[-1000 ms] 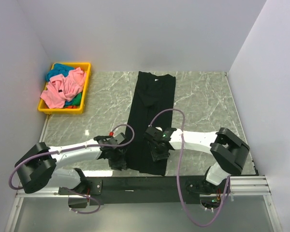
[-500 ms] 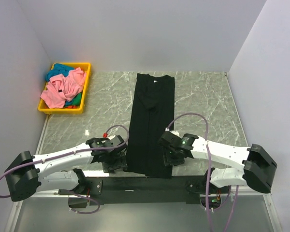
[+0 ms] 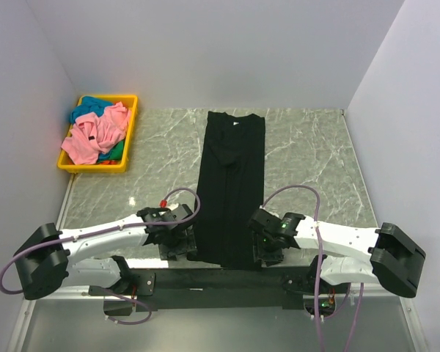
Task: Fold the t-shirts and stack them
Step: Fold the tshirt
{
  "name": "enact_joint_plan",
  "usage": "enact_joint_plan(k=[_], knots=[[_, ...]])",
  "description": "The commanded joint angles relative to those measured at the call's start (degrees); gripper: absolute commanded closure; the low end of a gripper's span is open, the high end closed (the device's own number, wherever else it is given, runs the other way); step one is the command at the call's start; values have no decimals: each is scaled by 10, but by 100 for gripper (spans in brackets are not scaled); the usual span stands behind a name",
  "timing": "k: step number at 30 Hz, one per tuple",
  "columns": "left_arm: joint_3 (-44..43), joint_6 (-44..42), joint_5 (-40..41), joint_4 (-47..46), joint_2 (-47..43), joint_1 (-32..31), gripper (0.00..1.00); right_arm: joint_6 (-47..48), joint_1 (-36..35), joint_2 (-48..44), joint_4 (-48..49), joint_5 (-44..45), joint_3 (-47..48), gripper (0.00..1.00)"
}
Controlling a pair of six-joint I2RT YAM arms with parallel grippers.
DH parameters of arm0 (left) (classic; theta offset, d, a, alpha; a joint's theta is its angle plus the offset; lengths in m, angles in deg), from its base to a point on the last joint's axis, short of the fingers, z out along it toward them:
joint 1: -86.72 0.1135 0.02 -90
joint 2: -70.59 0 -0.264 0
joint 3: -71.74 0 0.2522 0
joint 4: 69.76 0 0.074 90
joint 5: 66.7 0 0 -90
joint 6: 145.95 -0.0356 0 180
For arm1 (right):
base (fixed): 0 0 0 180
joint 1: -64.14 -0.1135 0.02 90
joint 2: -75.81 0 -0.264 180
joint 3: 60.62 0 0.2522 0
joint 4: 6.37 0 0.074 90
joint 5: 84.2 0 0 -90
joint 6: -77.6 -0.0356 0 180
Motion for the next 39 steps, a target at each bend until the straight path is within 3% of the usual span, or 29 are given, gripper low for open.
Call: enact_joint_plan(k=[1, 7, 13, 17, 20, 32, 39], knots=[[-15, -3, 11, -24, 10, -2, 29, -17, -4, 5, 38, -5, -12, 49], [-10, -4, 10, -33, 20, -2, 31, -16, -6, 24, 36, -9, -17, 54], [-9, -8, 12, -37, 28, -2, 32, -14, -6, 37, 49, -19, -31, 70], [-10, -11, 12, -44, 38, -2, 33, -14, -7, 33, 47, -17, -33, 91], [-12, -12, 11, -46, 46, -2, 37, -15, -6, 28, 49, -15, -35, 99], [-3, -25, 3, -51, 83, -2, 54, -13, -6, 21, 48, -12, -37, 100], [29, -29, -23, -60, 103, -3, 73, -7, -6, 22, 33, -4, -21, 100]])
